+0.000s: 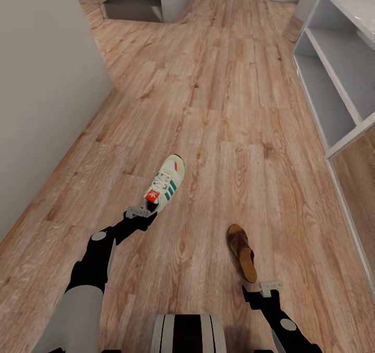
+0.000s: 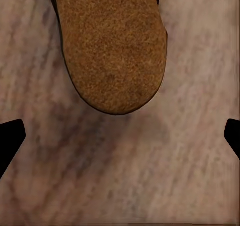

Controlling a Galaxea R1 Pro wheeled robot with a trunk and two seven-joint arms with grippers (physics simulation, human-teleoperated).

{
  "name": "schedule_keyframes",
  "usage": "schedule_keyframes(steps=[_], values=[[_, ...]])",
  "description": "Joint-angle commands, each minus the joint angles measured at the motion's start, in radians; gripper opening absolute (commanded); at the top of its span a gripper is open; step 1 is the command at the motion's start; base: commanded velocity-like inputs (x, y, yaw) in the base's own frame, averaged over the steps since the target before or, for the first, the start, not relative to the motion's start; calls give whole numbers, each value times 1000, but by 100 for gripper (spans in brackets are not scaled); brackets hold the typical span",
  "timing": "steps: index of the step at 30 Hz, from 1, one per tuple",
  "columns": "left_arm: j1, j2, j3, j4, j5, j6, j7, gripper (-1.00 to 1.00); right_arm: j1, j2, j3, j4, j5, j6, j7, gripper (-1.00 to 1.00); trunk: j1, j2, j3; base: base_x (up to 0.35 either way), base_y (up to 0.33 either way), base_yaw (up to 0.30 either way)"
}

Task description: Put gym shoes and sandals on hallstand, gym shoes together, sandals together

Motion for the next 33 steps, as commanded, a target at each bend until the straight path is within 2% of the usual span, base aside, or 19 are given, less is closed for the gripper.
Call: schedule_keyframes(steps=[1,33], values=[[-1,-1,5,-1,-2,6,-5,-100,-1,1,-8,0,5,-4,8,100,0,0,-1,0,0,-43],[-3,-2,5,-1,-1,7,-1,-100,-1,1,-6,-1,7,-6,8,100,0,0,-1,64,0,-3]])
